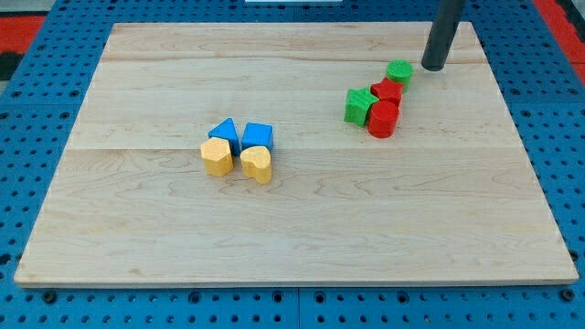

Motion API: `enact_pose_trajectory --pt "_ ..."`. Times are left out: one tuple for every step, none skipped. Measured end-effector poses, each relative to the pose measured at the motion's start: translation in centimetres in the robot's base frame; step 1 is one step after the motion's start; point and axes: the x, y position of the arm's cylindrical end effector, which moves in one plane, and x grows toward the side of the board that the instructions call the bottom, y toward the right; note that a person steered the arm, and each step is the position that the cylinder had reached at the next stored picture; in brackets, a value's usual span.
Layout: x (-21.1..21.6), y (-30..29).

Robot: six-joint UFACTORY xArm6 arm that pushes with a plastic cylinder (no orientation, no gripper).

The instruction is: Slide the group of blocks down a bit

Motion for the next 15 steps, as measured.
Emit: enact_pose_trajectory --pt "1.7 -0.7" --pt "2.4 -0.6" --pt "-0.3 4.4" --pt "-3.9 5.6" --pt "-4.2 0.6" --pt "-3.1 -6.8" --pt "-1.5 -7.2" --pt "-1.6 -5.5" --pt "-2.0 -5.1" --pt "-1.4 -7.7" --pt "0.3 -10.3" --pt "-0.5 -9.8" --pt "-3.0 -7.1" --pt "-3.1 -6.2" --pt "-1.3 -8.3"
